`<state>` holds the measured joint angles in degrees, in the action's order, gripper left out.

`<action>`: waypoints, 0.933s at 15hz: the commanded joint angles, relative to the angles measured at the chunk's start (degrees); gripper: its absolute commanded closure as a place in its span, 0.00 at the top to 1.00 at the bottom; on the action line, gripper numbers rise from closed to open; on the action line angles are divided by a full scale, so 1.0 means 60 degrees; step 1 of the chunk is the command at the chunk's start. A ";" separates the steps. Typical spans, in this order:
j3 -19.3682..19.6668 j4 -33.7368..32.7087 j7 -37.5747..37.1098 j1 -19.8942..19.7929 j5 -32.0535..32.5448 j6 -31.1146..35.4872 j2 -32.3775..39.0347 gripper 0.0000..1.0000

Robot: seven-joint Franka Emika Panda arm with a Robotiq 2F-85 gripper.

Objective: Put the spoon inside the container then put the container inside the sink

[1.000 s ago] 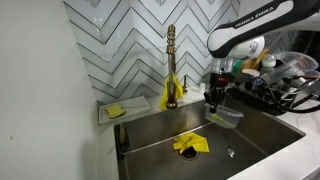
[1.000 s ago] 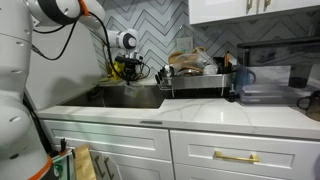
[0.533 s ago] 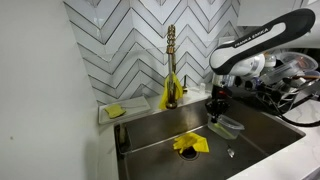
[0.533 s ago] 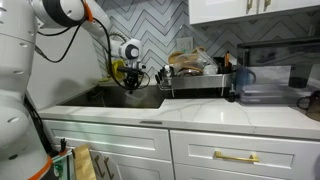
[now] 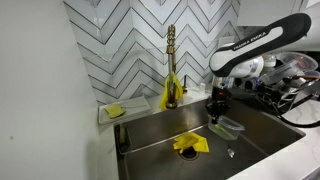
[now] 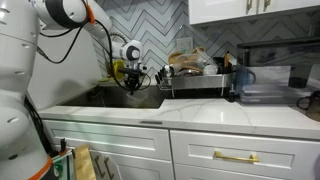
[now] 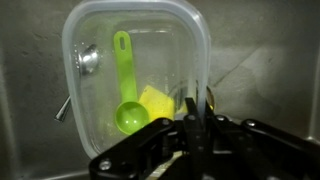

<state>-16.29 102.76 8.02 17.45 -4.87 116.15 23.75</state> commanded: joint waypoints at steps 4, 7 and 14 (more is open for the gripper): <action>0.0216 -0.0726 -0.0556 0.0461 0.0617 0.1312 0.1555 0.02; 0.0500 -0.1010 -0.1165 0.0791 0.1169 0.2216 0.2101 0.02; 0.0429 -0.1207 -0.1052 0.0702 0.1233 0.2302 0.2386 0.07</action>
<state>-13.61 95.86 1.81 21.69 2.42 130.17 37.87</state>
